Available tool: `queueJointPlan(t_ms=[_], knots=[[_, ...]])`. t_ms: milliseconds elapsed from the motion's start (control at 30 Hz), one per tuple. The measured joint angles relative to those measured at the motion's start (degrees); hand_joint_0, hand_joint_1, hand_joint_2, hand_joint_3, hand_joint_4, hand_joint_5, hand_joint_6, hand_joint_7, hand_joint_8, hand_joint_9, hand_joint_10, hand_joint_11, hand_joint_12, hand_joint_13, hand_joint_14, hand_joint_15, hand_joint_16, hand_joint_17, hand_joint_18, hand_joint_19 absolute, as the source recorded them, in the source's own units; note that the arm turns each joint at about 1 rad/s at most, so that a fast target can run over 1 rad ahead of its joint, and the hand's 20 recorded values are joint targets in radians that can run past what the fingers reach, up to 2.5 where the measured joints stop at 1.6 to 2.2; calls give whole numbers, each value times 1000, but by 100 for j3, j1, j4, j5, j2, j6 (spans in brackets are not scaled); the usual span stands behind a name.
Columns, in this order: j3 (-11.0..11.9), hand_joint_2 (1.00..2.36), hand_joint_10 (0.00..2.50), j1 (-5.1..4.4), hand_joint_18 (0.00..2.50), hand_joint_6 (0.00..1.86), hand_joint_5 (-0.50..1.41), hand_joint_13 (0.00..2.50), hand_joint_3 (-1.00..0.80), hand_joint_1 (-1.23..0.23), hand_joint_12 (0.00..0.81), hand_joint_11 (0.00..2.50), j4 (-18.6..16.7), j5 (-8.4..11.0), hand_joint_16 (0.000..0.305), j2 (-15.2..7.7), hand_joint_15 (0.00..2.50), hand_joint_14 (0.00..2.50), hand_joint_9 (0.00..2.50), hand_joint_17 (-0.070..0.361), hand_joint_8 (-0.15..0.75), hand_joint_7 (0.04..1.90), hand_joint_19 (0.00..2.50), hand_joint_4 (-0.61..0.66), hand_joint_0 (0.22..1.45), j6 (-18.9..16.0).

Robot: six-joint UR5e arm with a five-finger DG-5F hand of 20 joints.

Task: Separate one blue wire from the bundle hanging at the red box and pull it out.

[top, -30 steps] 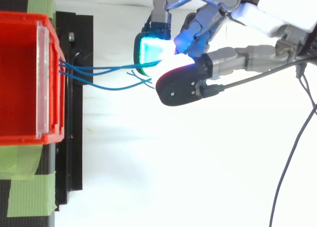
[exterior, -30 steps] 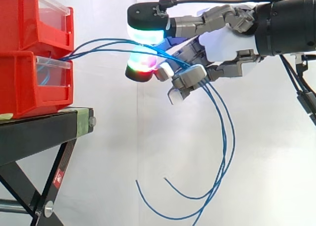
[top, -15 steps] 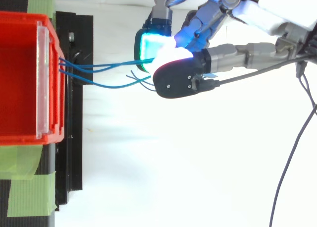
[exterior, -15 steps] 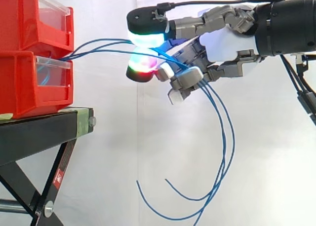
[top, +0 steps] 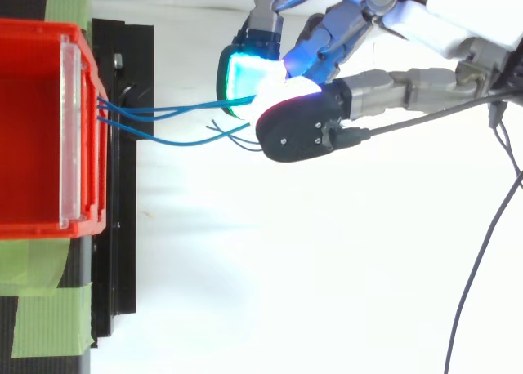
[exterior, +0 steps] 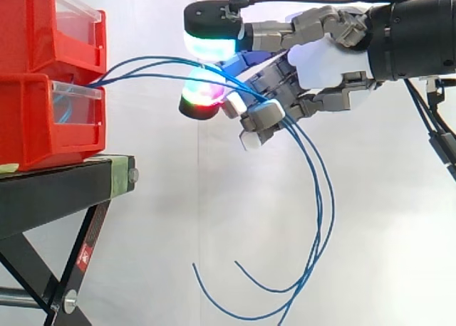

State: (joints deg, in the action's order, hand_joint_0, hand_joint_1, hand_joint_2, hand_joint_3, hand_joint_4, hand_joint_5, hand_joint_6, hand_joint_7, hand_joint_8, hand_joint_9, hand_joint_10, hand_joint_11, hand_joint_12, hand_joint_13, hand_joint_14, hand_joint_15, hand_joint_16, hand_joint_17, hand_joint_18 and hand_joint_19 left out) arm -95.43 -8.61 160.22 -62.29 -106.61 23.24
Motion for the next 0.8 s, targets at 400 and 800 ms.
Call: queueJointPlan(t_ms=[400,800], knots=[[2,1018,18,0,746,889,-235,1327,-315,-627,335,1150,0,6,52,0,1702,24,1043,116,382,1052,802,197,640,39],[3,1018,18,0,729,879,-234,1306,-304,-753,337,1146,4,10,51,0,1737,4,1029,115,376,1053,790,192,665,40]])
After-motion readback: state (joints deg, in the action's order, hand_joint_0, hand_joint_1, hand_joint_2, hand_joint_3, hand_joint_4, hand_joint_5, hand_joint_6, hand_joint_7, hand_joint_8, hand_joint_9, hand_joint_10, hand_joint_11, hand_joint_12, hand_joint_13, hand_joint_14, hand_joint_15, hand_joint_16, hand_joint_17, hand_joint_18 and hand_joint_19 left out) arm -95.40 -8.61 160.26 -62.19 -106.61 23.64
